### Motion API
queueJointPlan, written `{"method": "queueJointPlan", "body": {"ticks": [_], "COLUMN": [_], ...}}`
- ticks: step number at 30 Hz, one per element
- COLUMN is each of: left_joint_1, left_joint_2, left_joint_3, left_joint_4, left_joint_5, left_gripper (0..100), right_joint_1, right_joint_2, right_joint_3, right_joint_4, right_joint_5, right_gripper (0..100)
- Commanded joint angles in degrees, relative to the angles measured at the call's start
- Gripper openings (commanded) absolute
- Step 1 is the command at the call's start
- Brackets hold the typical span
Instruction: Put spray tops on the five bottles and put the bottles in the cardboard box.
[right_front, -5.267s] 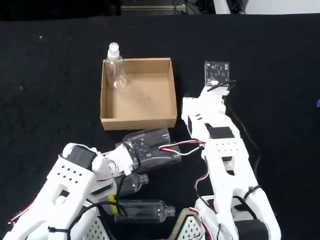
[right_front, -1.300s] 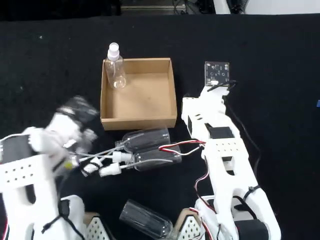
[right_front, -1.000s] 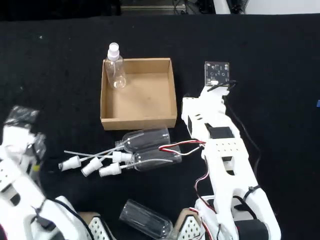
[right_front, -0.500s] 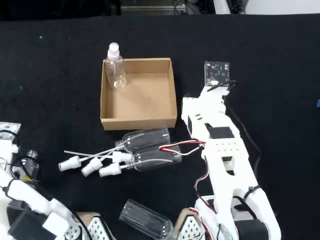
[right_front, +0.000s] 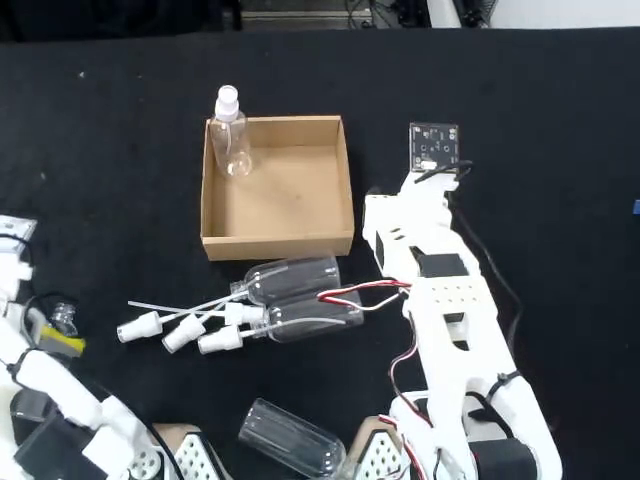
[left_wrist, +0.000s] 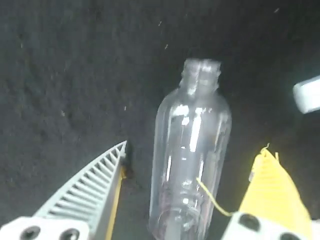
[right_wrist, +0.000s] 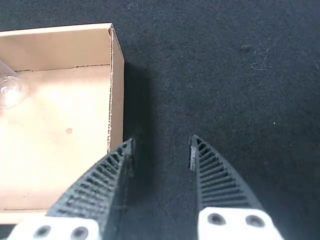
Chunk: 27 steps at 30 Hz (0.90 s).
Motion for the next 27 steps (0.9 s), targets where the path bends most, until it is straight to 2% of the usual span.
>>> {"method": "queueJointPlan", "body": {"ticks": [1,9,16,27], "left_joint_1": [3.47,2.42,0.92,1.01], "left_joint_2": [-0.18,-0.09,2.99,3.78], "left_joint_3": [-3.12,-3.12,3.65,4.7], "left_joint_4": [-0.62,-1.32,-12.75,-11.96], "left_joint_5": [0.26,-4.04,-4.31,-4.22], "left_gripper": [35,35,35,35], "right_joint_1": [0.62,0.62,0.62,0.62], "right_joint_2": [-0.04,-0.04,-0.04,-0.04], "right_joint_3": [-0.4,-0.4,-0.4,-0.4], "right_joint_4": [-1.85,-1.76,-1.67,-1.76], "right_joint_5": [0.0,0.0,0.0,0.0], "right_gripper": [15.9,15.9,15.9,15.9]}}
